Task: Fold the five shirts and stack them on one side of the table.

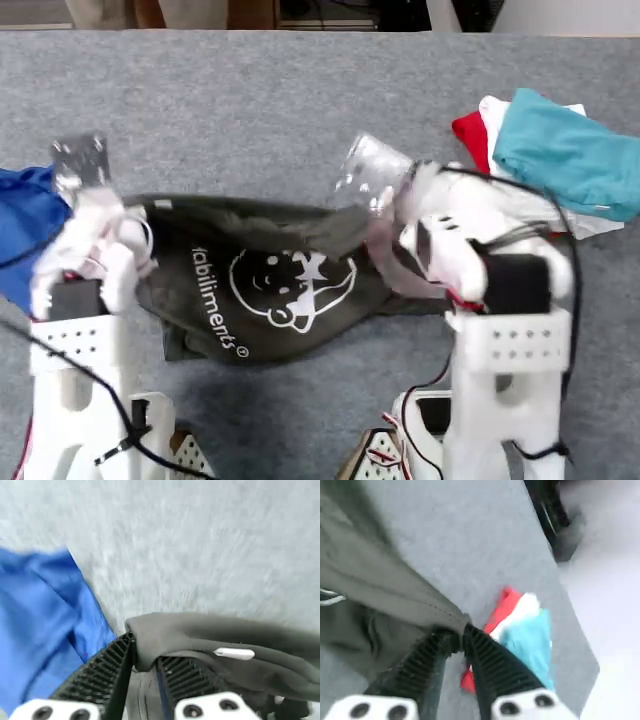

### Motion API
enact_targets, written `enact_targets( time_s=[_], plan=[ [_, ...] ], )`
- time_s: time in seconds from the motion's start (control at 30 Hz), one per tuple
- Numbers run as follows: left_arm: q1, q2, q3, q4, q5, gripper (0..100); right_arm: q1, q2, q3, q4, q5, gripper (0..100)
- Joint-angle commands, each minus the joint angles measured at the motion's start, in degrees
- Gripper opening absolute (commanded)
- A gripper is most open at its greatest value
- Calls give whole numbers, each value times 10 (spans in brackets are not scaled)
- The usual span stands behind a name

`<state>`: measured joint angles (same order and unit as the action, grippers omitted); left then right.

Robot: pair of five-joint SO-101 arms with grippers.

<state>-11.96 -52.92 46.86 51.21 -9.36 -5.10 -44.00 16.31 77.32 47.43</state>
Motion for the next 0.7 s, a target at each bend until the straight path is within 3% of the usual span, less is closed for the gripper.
enact_targets(
  time_s=[0.0,0.23,0.53,0.67],
  plan=[
    [8,-3,-185,81,2,19,-3,-10,-127,18,-57,5],
    [40,-2,-387,182,-2,19,-2,-8,-278,-13,-91,5],
    [40,-2,-564,234,2,19,0,-8,-439,-18,-94,5],
    [40,-2,-626,260,2,19,35,5,-474,-55,-93,5]
  ],
)
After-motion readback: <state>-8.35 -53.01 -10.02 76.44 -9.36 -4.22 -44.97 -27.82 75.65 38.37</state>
